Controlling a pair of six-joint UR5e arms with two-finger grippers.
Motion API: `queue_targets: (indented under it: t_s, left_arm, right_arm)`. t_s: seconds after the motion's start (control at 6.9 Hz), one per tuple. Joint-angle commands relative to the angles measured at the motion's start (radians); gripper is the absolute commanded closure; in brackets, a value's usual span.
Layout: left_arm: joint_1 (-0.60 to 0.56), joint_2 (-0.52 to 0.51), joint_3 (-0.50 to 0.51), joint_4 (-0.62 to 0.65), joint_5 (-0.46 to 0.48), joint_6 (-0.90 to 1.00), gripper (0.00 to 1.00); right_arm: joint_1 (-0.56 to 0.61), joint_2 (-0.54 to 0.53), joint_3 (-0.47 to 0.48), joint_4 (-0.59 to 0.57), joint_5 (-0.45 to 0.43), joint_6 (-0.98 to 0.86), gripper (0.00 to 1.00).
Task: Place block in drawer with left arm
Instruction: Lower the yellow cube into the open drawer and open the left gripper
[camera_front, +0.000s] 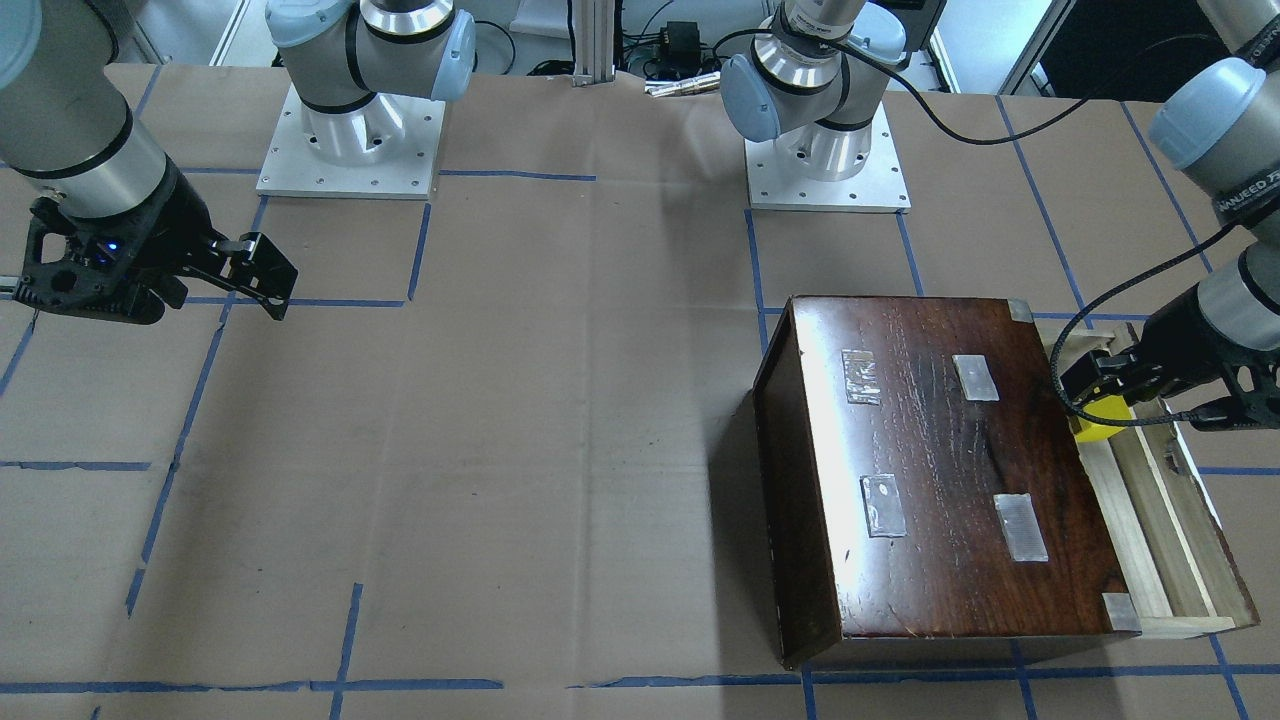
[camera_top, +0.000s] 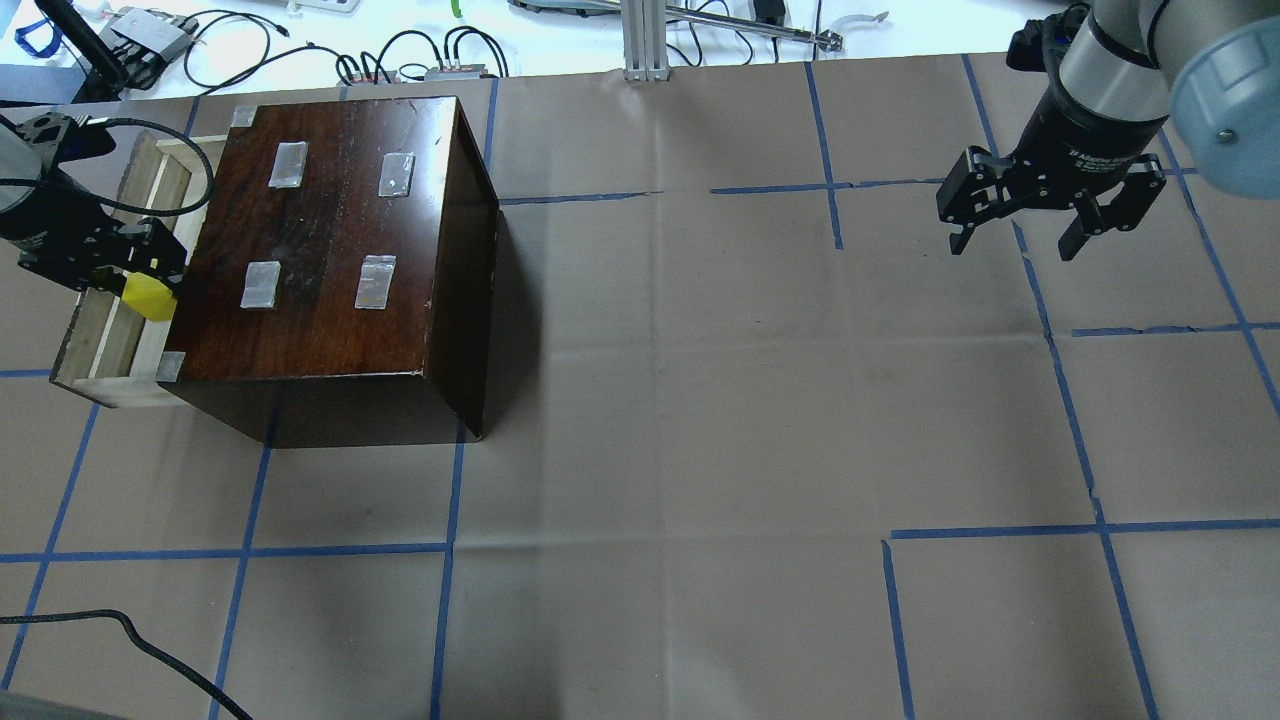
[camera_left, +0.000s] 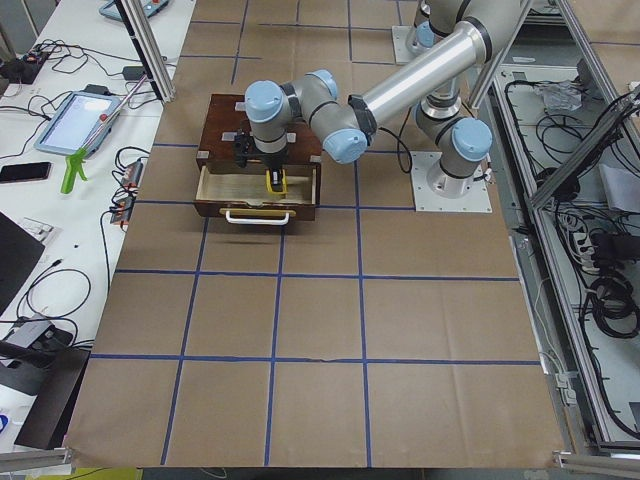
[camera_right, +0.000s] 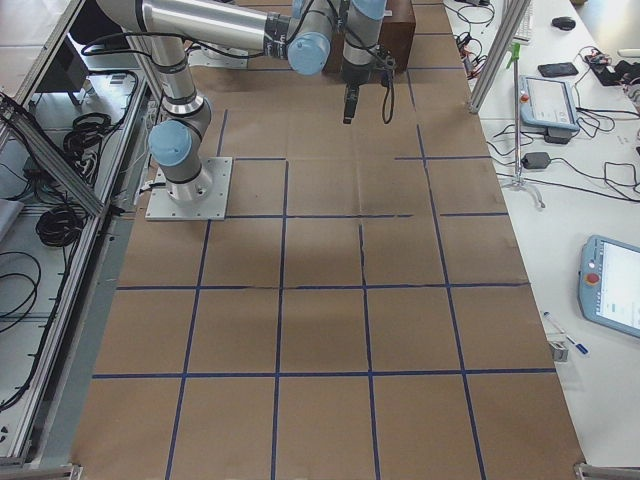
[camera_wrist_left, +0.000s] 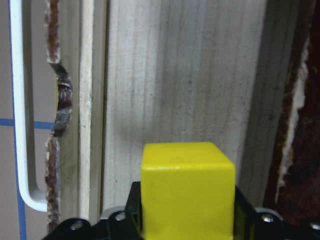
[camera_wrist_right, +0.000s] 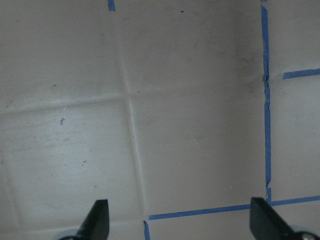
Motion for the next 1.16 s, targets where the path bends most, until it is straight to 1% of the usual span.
queue_targets:
  t_s: [0.0, 0.43, 0.72, 0.87, 1.01]
  left_arm:
    - [0.002, -0.003, 0.0, 0.009, -0.001, 0.001, 0.02]
    - [0.002, 0.023, 0.029, 0.007, 0.003, -0.001, 0.01]
    - [0.0, 0.07, 0.037, -0.007, 0.02, -0.007, 0.01]
    - [-0.006, 0.102, 0.036, -0.014, 0.046, -0.028, 0.01]
    - [-0.021, 0.135, 0.035, -0.036, 0.04, -0.109, 0.01]
  right_arm:
    - [0.0, 0.0, 0.0, 0.0, 0.0, 0.0, 0.0]
    - [0.0, 0.0, 0.0, 0.0, 0.0, 0.0, 0.0]
    - [0.0, 0.0, 0.0, 0.0, 0.0, 0.0, 0.0]
    - [0.0, 0.001, 0.0, 0.0, 0.0, 0.0, 0.0]
    - [0.0, 0.0, 0.0, 0.0, 0.0, 0.0, 0.0]
